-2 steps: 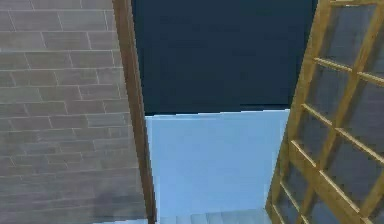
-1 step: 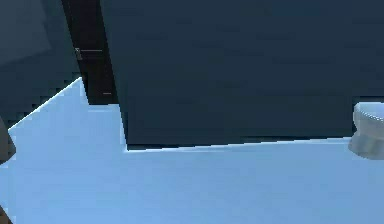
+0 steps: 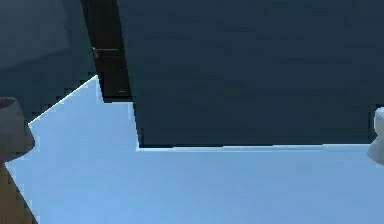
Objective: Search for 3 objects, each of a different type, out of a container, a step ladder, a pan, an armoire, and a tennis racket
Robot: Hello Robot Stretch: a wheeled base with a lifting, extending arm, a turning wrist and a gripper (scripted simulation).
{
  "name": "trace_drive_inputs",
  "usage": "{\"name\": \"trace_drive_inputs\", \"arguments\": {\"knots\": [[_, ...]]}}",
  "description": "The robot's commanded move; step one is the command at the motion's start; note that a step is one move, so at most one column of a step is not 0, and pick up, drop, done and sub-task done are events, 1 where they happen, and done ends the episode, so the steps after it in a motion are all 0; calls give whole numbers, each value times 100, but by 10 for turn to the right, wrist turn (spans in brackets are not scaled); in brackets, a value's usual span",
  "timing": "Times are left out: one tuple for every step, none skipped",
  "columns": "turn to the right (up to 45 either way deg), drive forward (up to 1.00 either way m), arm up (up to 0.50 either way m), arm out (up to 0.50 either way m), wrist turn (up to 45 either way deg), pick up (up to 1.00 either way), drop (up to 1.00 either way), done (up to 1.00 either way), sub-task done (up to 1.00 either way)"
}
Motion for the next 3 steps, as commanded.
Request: {"name": "trace_drive_inputs", "arguments": {"knots": [[0,45,0,0,0,0,0,0,0],[0,30,0,0,0,0,0,0,0],[-450,0,0,0,0,0,0,0,0]]}}
